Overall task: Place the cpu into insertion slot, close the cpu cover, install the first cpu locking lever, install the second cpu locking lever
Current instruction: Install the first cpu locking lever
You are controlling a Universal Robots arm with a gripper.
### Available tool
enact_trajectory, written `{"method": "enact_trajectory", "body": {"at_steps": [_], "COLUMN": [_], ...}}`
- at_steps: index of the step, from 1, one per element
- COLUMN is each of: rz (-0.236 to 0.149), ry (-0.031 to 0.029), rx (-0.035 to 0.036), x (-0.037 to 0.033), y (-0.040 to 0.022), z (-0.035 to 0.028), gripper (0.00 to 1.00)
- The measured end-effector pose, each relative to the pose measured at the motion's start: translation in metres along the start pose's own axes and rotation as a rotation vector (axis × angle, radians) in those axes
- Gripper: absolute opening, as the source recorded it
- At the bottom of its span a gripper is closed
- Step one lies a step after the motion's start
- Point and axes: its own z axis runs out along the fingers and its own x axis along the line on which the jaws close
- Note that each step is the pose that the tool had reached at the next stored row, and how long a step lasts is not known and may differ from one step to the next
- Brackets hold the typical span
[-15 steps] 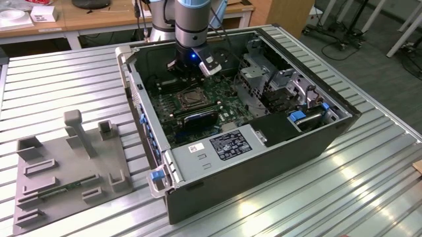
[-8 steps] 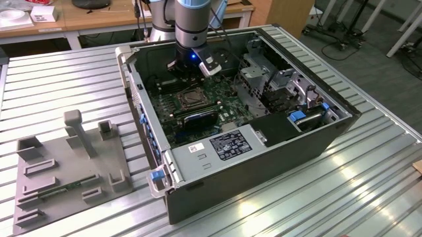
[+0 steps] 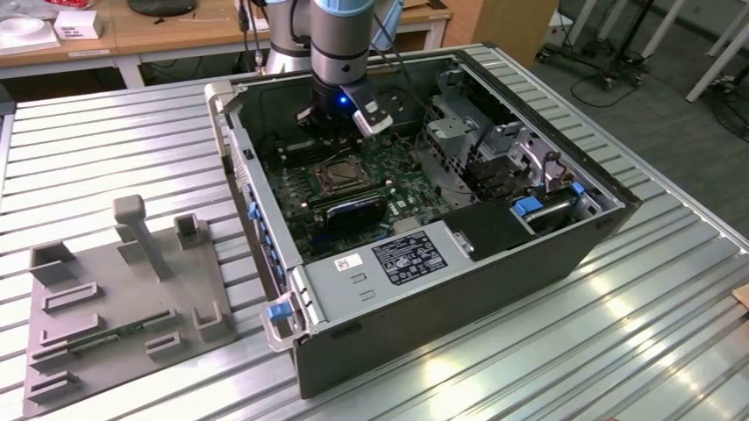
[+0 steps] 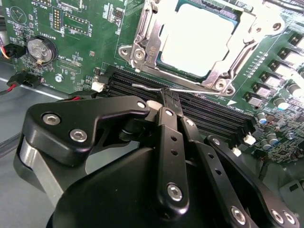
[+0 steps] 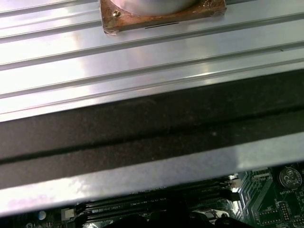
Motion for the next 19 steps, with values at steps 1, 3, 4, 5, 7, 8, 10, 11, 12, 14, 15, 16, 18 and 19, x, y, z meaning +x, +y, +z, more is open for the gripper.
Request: {"method": "enact_trajectory", "body": {"at_steps": [1,3,4,5,7,8,10,11,12,14,15,16,18,19], "rz": [0.0,0.0,0.0,0.0,0.0,0.0,0.0,0.0,0.0,0.0,0.0,0.0,0.0,0.0], "ry": [0.0001,0.0002,0.0003,0.0003,0.0004,0.0005,0.0006,0.0007,0.0006,0.0006,0.0006,0.0005,0.0005,0.0005], "rx": [-0.0003,-0.0007,-0.0011,-0.0014,-0.002,-0.0022,-0.0023,-0.0025,-0.0025,-0.0023,-0.0024,-0.0026,-0.0024,-0.0024], "x": [0.0,0.0001,0.0001,0.0001,0.0001,0.0001,0.0,0.0,0.0,-0.0001,-0.0001,-0.0001,-0.0001,-0.0002], "y": [-0.0001,-0.0002,-0.0002,-0.0003,-0.0005,-0.0007,-0.001,-0.0011,-0.0012,-0.0012,-0.0012,-0.0012,-0.0013,-0.0013], "z": [0.0002,0.0007,0.0009,0.0012,0.0018,0.002,0.0025,0.0027,0.0029,0.003,0.003,0.0031,0.0031,0.0031], "gripper": [0.11,0.11,0.11,0.11,0.11,0.11,0.11,0.11,0.11,0.11,0.11,0.11,0.11,0.11]}}
